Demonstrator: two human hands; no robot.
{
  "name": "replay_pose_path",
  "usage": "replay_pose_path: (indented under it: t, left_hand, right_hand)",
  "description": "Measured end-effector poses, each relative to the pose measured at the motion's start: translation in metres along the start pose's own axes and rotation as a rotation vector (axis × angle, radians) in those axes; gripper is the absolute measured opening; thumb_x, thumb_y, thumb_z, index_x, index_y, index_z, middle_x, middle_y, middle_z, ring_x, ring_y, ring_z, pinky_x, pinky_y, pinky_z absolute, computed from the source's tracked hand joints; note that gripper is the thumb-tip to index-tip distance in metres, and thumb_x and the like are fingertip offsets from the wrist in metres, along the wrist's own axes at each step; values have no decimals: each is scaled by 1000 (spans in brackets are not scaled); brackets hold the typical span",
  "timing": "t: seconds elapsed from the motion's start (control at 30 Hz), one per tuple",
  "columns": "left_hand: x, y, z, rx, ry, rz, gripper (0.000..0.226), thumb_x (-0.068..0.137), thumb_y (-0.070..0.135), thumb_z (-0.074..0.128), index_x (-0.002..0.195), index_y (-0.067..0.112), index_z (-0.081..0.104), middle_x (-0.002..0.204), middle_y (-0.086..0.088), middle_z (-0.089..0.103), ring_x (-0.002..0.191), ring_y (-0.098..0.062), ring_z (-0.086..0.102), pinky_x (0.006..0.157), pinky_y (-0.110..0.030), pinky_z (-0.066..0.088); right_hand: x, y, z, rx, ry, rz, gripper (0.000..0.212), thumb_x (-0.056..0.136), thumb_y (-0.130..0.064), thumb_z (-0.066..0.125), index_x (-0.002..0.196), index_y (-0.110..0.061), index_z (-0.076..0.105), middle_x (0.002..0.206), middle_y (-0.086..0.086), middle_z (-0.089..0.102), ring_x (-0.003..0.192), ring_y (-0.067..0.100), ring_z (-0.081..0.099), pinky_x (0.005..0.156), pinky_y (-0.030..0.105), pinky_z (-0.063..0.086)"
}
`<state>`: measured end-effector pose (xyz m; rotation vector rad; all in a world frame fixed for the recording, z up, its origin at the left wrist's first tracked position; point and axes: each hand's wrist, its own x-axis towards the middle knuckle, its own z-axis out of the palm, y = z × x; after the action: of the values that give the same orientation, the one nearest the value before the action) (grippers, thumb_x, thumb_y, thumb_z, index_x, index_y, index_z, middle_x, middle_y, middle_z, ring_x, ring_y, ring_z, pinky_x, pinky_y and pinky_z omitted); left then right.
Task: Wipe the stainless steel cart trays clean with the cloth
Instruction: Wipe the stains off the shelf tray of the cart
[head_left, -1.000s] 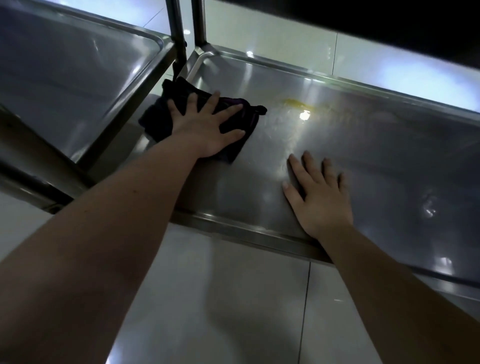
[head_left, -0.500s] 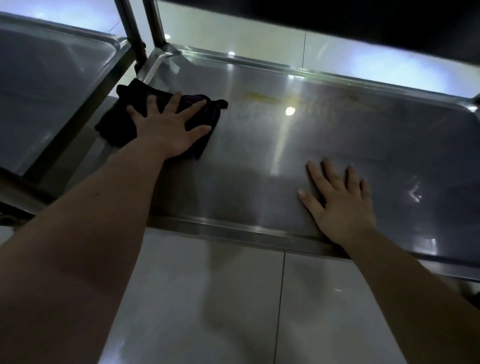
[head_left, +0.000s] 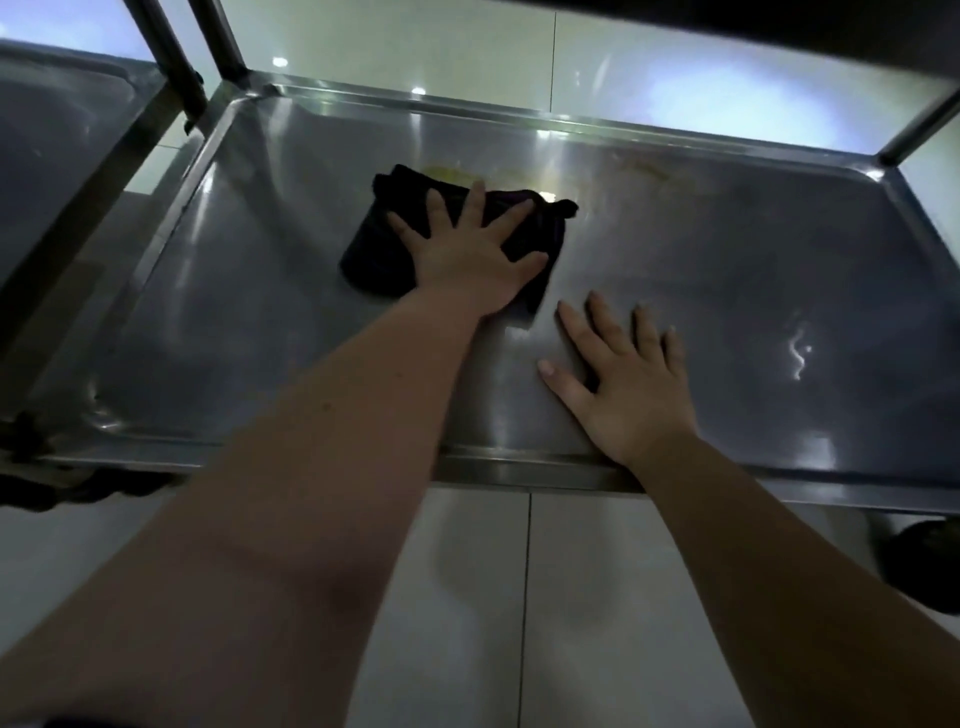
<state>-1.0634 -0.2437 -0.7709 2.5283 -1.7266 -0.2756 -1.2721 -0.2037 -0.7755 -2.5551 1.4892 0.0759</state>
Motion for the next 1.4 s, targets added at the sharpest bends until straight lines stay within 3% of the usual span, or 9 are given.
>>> replay_pose_path:
  t: [0.23,0.37,0.57,0.73,0.93,1.03,1.13,1.4]
  left_hand:
    - [-7,-128,-14,33,21,-224,72,77,90,15,143,65,3,164,10,1,148,-43,-3,103,-76,-7]
    - [-12,-88,-10,21,12,-240,70,82,85,15,146,60,2,165,3,-2,145,-50,-6,102,-78,-6]
    - [-50,-1,7,26,-32,14,65,87,79,17,146,60,1,165,4,-7,146,-45,-12,102,-76,-11]
    - [-87,-65,4,66,14,39,66,83,84,17,144,64,1,164,13,-4,149,-36,-4,106,-73,-4]
    - [-139,-164,-1,66,29,-140,69,69,93,4,134,73,-8,163,19,-3,148,-31,-1,107,-72,1]
    - [-145,-167,-1,69,21,-149,69,68,93,0,132,73,-13,163,17,-6,148,-33,-4,106,-74,0]
    - [-143,-164,-3,47,-5,-133,69,68,93,1,132,73,-15,163,16,-9,148,-35,-6,105,-75,-2]
    - [-161,-196,-13,73,-73,-193,63,81,86,12,134,70,-19,162,14,-19,148,-34,-12,107,-73,-5]
  right_hand:
    - [-2,-6,4,-32,9,5,73,81,-80,1,148,-53,-10,162,-15,-11,149,28,-16,119,51,-9]
    - [-2,-8,8,-91,4,17,75,79,-79,-5,148,-50,-14,163,-12,-14,149,32,-14,119,54,-7]
    - [2,-1,4,-41,-18,17,75,80,-81,4,149,-53,-8,163,-16,-11,149,28,-14,119,51,-8]
    - [1,-1,2,-17,-16,20,78,78,-83,6,149,-53,-4,163,-17,-8,150,28,-11,119,51,-7]
    - [-2,-6,-2,-28,-16,27,74,84,-79,12,151,-50,1,163,-15,-4,150,30,-7,119,54,-4]
    - [-5,-17,-5,-57,10,57,69,90,-71,15,153,-44,5,164,-11,-2,150,31,-9,117,59,-4]
    - [-12,-51,1,24,67,-38,62,98,-60,23,154,-37,13,165,-7,2,151,25,-7,118,55,-2]
    - [-8,-66,11,-28,-35,-66,65,94,-67,16,153,-45,0,164,-13,-6,150,27,-9,119,51,-7]
